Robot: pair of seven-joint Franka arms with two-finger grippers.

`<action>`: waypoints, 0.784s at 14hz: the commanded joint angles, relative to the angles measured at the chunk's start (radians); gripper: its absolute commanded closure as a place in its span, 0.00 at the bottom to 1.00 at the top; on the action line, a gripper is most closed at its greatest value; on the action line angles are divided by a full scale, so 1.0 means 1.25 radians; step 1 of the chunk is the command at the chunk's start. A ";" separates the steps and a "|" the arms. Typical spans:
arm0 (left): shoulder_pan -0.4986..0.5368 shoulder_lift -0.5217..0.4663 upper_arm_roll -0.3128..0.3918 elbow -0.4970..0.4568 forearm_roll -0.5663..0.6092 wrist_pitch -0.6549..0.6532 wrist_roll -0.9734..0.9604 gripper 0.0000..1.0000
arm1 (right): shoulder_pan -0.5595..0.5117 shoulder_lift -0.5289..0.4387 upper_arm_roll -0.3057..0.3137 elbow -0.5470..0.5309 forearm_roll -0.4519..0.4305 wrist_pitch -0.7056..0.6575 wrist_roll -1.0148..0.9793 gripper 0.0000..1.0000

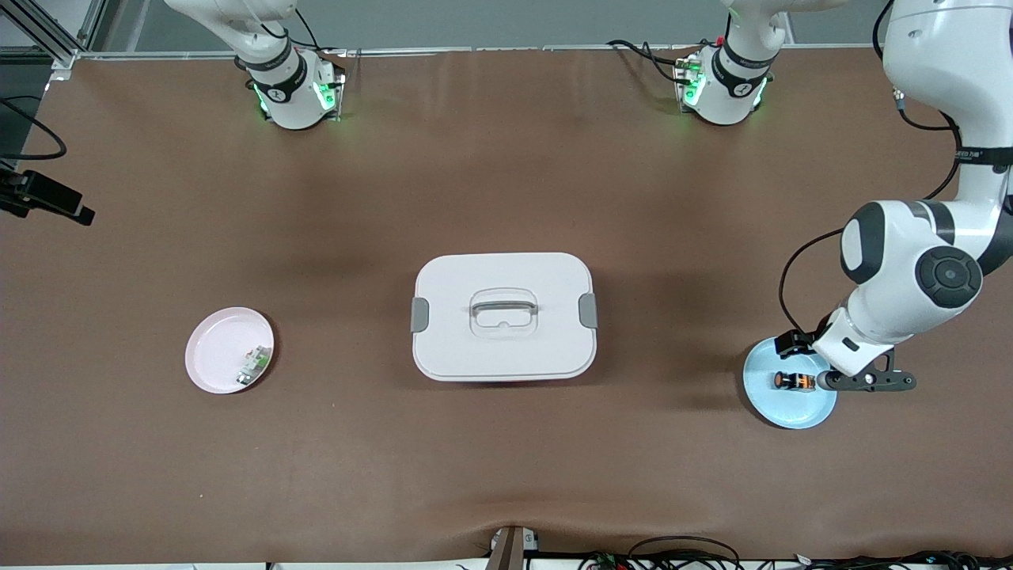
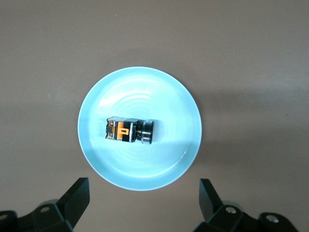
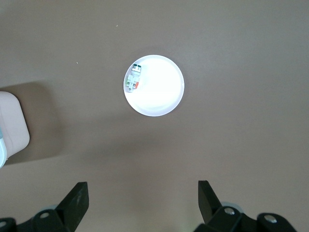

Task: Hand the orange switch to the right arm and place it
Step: 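Lower the left gripper over the orange switch on the blue plate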

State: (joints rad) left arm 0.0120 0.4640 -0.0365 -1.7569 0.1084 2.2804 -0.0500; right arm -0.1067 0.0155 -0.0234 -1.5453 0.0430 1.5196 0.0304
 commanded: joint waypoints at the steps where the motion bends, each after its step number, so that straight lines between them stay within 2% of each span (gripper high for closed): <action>1: 0.025 0.035 -0.003 -0.002 0.014 0.054 0.013 0.00 | -0.004 0.010 0.005 0.020 -0.010 -0.011 0.001 0.00; 6: 0.052 0.096 -0.003 0.015 0.014 0.113 0.060 0.00 | -0.004 0.010 0.005 0.020 -0.010 -0.011 0.000 0.00; 11: 0.048 0.140 -0.003 0.045 0.009 0.115 0.052 0.00 | -0.004 0.010 0.005 0.020 -0.010 -0.011 0.001 0.00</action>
State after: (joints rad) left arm 0.0755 0.6104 -0.0373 -1.7374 0.1100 2.4184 0.0184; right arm -0.1067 0.0157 -0.0233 -1.5448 0.0430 1.5196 0.0304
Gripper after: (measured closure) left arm 0.000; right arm 0.000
